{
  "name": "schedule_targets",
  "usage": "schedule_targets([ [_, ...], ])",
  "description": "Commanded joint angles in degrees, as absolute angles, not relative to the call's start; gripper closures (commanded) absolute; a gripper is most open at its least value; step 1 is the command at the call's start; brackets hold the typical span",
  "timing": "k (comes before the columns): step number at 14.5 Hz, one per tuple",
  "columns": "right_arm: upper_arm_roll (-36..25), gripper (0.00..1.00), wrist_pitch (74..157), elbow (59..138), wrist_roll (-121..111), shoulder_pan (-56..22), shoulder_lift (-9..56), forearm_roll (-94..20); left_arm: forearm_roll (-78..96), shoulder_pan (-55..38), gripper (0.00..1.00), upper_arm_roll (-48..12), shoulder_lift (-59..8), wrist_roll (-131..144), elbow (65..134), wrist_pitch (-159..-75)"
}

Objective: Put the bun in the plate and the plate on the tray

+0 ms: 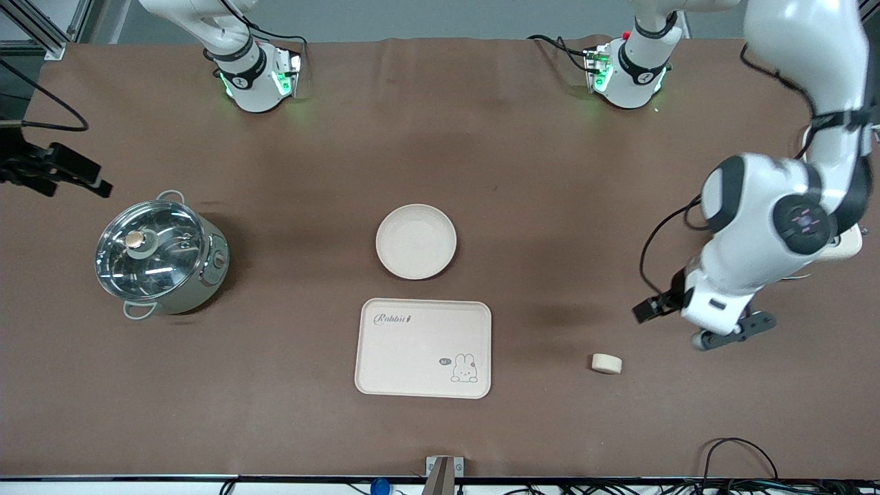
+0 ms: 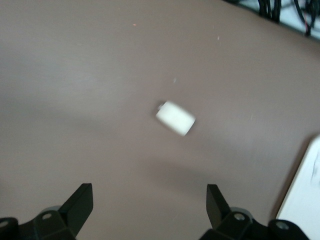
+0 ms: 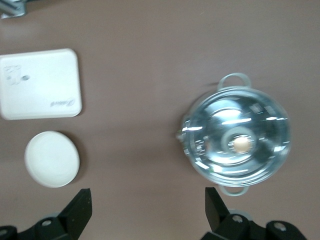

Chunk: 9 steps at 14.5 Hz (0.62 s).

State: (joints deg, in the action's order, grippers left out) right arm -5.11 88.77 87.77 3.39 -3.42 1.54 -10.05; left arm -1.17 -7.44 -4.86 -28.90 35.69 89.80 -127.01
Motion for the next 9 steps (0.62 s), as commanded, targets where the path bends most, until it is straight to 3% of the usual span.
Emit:
schedule_targets([
  [1,-5.19,0.00,93.14,94.80,4.66,-5.27,2.81,-16.49,-1.23,-8.17,0.00,-4.66,-37.24,47.51,86.23,-134.27],
  [3,-5.19,0.00,100.16,102.27,4.66,-7.72,3.42,-24.13,-1.23,-8.96,0.00,-4.57,-41.38,52.36,85.34,-140.24],
  [7,-5.19,0.00,110.37,108.53,4.66,-14.57,11.14,-31.62,-1.23,-8.79,0.00,-4.48,-46.57,54.23,85.43,-148.44],
  [9,-5.19,0.00,117.12,112.74,4.48,-18.43,14.23,-37.86,-1.05,-8.53,0.12,-4.48,-48.68,54.05,85.26,-150.28],
])
